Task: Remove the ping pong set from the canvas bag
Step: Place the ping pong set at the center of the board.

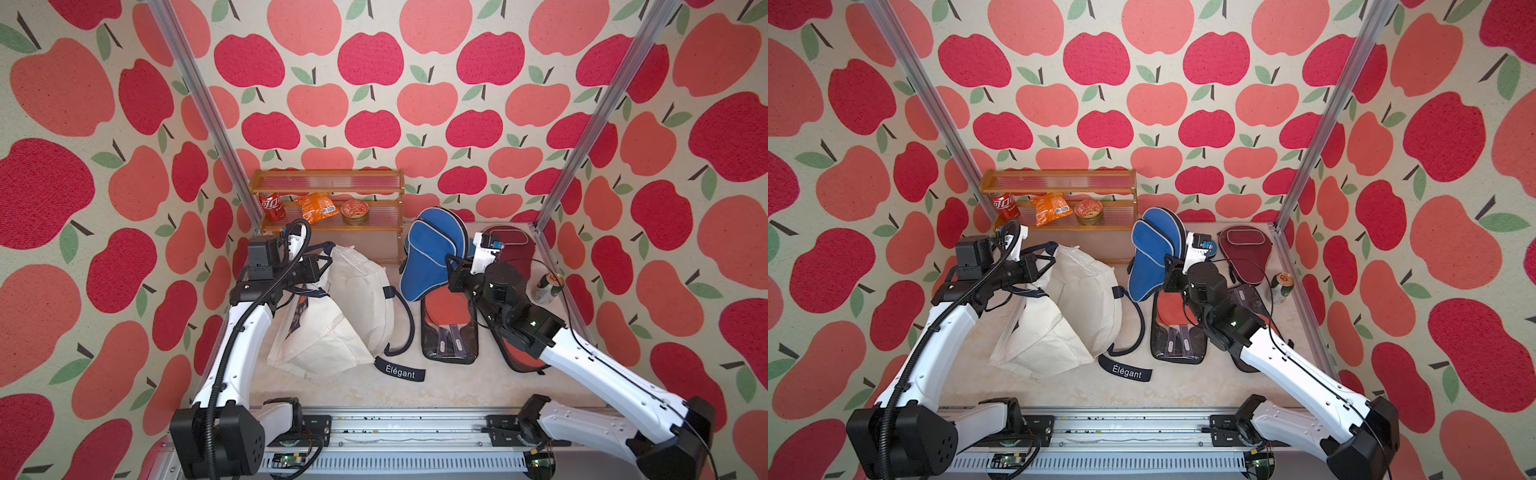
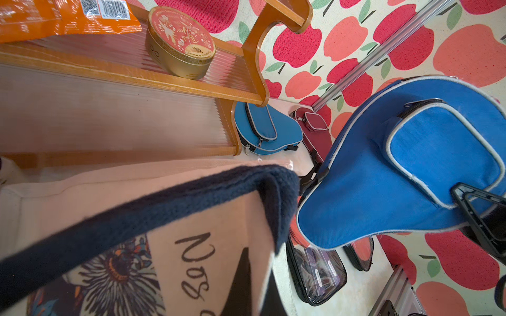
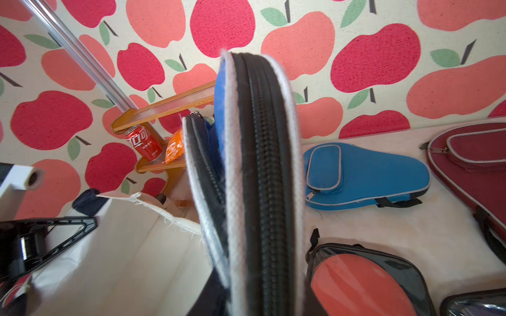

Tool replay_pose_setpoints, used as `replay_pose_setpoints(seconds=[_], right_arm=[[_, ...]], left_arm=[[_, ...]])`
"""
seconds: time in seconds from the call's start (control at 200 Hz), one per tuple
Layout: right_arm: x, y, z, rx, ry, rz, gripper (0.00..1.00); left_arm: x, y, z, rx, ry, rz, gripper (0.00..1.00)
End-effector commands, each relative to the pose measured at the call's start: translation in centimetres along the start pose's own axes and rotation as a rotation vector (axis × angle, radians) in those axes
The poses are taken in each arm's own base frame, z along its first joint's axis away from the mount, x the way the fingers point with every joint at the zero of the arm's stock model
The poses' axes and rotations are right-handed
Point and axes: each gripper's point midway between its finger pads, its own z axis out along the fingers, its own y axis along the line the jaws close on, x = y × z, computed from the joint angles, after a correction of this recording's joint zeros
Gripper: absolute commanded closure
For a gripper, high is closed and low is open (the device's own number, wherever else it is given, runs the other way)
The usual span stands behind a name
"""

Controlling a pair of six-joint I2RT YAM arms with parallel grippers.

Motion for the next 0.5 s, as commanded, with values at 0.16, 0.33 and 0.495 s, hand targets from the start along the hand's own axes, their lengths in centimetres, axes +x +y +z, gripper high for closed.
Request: replay_pose_setpoints(seconds=[0.16,0.33,0.495], right_arm=[[-3.0,-2.7,1.7,0.019,-0.104,0.091,0.78],[-1.8,-3.7,4.1,0.024,-0.070,0.105,0.78],[-0.1,-4.0,6.1,0.005,-0.047,0.162,0.78]], left_arm=[[-0.6,-1.3,-0.6,0.056,-0.032,0.030,1.00],[-0.6,-1.7,-0.7,0.077,-0.032,0.031,1.00],[-0.5,-2.1,-0.7,0.094,-0.034,0.036,1.00]])
